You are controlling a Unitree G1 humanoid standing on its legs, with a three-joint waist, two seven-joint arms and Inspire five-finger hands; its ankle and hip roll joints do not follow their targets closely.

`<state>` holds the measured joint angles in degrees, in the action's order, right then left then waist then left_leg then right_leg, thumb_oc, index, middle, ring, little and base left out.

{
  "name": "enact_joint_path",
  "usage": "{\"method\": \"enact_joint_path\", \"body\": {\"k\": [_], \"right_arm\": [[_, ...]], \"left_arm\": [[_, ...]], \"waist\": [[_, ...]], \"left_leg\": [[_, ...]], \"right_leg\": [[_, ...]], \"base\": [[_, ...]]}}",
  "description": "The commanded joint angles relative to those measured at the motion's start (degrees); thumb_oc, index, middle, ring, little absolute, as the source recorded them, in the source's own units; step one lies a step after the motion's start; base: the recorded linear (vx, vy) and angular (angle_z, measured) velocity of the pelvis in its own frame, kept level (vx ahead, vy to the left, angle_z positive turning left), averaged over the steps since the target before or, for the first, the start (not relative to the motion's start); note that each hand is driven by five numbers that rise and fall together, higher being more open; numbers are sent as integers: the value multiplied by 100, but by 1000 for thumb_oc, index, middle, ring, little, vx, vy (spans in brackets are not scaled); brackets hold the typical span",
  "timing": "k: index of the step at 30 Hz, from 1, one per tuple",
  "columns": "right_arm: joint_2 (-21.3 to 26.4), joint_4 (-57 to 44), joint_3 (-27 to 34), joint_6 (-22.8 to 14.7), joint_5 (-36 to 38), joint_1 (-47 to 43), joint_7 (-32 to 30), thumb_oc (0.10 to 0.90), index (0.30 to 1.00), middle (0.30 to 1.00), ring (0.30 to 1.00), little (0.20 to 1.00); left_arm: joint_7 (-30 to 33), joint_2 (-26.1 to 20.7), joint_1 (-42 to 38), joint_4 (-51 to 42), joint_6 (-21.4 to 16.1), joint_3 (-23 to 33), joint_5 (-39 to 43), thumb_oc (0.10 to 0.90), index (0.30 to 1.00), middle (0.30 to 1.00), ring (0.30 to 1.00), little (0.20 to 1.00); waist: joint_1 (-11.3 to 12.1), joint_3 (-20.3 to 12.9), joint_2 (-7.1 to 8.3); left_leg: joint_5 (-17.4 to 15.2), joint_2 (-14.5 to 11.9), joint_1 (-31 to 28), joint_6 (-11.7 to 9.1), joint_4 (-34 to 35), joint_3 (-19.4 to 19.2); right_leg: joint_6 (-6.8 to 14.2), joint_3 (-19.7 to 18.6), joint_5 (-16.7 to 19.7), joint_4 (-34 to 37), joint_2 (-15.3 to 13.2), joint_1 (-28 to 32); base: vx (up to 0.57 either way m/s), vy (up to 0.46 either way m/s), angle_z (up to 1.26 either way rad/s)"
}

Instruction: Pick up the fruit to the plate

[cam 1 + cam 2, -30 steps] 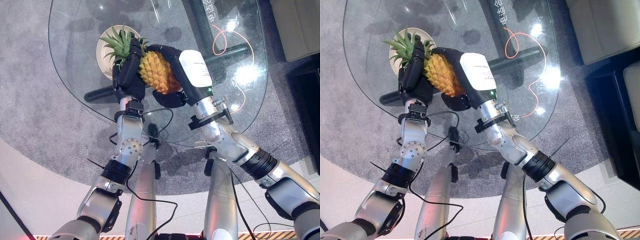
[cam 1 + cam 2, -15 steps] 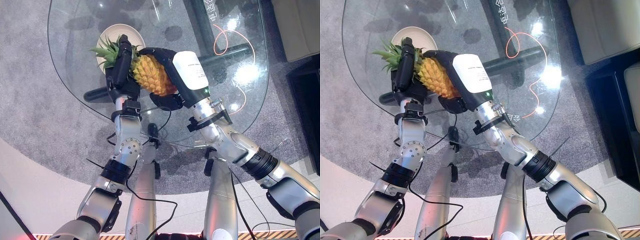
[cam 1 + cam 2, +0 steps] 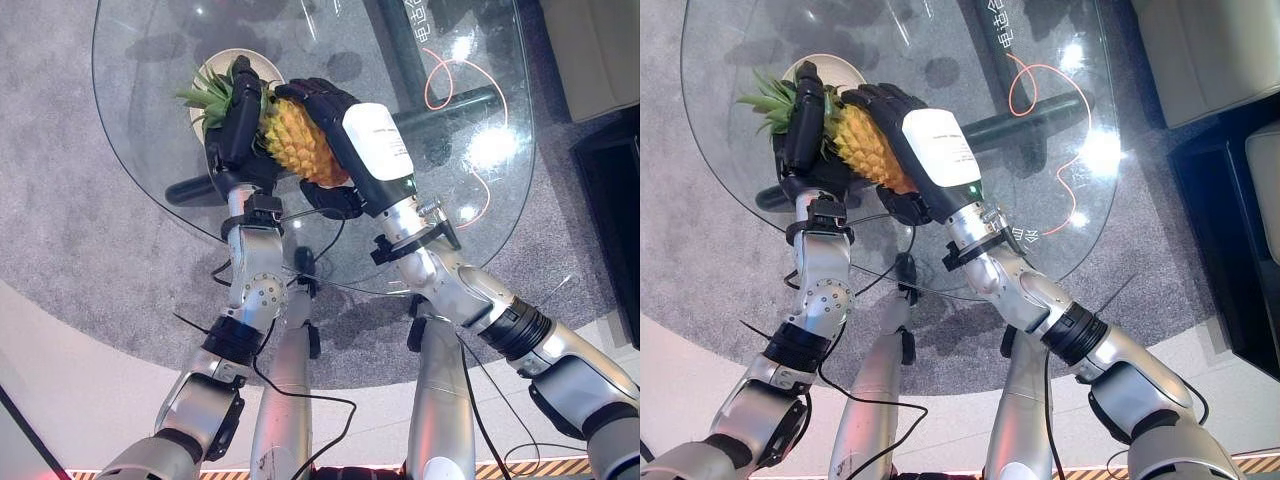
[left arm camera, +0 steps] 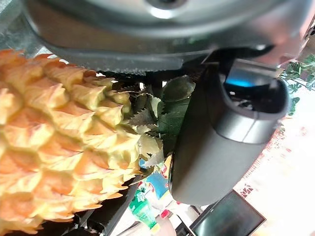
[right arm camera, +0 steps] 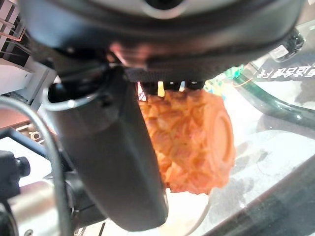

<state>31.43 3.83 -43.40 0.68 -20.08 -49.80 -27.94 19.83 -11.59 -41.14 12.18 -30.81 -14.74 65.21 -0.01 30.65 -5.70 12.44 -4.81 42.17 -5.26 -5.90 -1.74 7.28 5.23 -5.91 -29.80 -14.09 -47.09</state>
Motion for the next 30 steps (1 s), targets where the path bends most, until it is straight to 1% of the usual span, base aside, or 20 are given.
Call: {"method": "enact_joint_path", "body": {"k": [1, 9, 10, 11, 13, 17, 20, 23, 27, 28, 29, 30], "right_arm": [[-315, -849, 424, -401, 2, -642, -497, 800, 900, 900, 900, 900], [-329, -819, 531, -377, -49, -542, -585, 800, 900, 900, 900, 900], [-325, -820, 542, -373, -52, -562, -585, 800, 900, 900, 900, 900], [-350, -817, 562, -356, -64, -517, -575, 800, 900, 900, 900, 900], [-344, -822, 574, -339, -67, -539, -583, 800, 900, 900, 900, 900], [-346, -799, 583, -320, -70, -506, -672, 800, 900, 900, 900, 900], [-376, -765, 602, -305, -87, -512, -703, 800, 900, 900, 900, 900], [-350, -772, 607, -295, -74, -546, -732, 800, 900, 900, 900, 900], [-336, -801, 613, -255, -56, -569, -740, 800, 900, 900, 900, 900], [-350, -779, 620, -252, -63, -568, -757, 800, 900, 900, 900, 900], [-353, -773, 621, -249, -59, -540, -767, 800, 900, 900, 900, 900], [-339, -769, 633, -254, -55, -563, -770, 800, 900, 900, 900, 900]], "left_arm": [[-48, -8, -773, -772, -651, 212, -749, 100, 300, 300, 300, 200], [293, 0, -734, -741, -850, 323, -997, 100, 300, 300, 300, 200], [329, -2, -753, -740, -867, 340, -1027, 100, 300, 300, 300, 200], [460, 17, -711, -730, -930, 359, -1119, 100, 300, 300, 300, 200], [566, 12, -738, -714, -977, 397, -1186, 100, 300, 300, 300, 200], [991, 1, -742, -698, -1087, 466, -1422, 100, 300, 300, 300, 200], [1274, 15, -749, -652, -1127, 528, -1634, 100, 300, 300, 300, 200], [1487, -25, -801, -631, -1139, 564, -1833, 100, 300, 300, 300, 200], [1733, -48, -842, -619, -1087, 578, -2162, 100, 300, 300, 300, 200], [1811, -76, -871, -568, -1055, 596, -2351, 100, 300, 300, 300, 200], [1873, -87, -860, -553, -1046, 598, -2453, 100, 300, 300, 300, 200], [1887, -107, -884, -539, -1046, 608, -2498, 100, 300, 300, 300, 200]], "waist": [[110, -85, 121], [108, -85, 120], [110, -85, 117], [104, -85, 115], [107, -85, 110], [113, -85, 106], [117, -85, 108], [118, -85, 103], [119, -85, 108], [118, -85, 110], [113, -85, 111], [114, -85, 107]], "left_leg": [[-672, 350, -150, 66, -323, -249], [-691, 352, -195, 57, -292, -246], [-652, 352, -146, 63, -292, -243], [-690, 358, -200, 59, -290, -245], [-649, 358, -159, 66, -282, -244], [-647, 355, -159, 62, -276, -236], [-682, 357, -204, 49, -265, -236], [-634, 352, -170, 50, -244, -236], [-623, 341, -166, 44, -227, -242], [-625, 332, -171, 39, -226, -241], [-663, 332, -218, 32, -225, -244], [-623, 330, -173, 37, -220, -244]], "right_leg": [[-27, 488, 748, 1403, 236, 508], [-11, 486, 704, 1385, 236, 536], [-20, 488, 748, 1401, 241, 493], [-17, 479, 700, 1385, 240, 537], [-27, 478, 742, 1405, 247, 502], [-22, 476, 731, 1392, 241, 498], [-16, 479, 676, 1381, 239, 539], [-24, 483, 719, 1408, 249, 514], [-23, 483, 720, 1409, 253, 501], [-24, 481, 716, 1406, 252, 505], [-16, 475, 668, 1385, 248, 540], [-24, 477, 713, 1402, 255, 499]], "base": [[0, 0, 0], [0, 0, 0], [0, 0, 0], [0, 0, 0], [0, 0, 0], [0, 0, 0], [0, 0, 0], [0, 0, 0], [0, 0, 0], [0, 0, 0], [0, 0, 0], [0, 0, 0]]}}
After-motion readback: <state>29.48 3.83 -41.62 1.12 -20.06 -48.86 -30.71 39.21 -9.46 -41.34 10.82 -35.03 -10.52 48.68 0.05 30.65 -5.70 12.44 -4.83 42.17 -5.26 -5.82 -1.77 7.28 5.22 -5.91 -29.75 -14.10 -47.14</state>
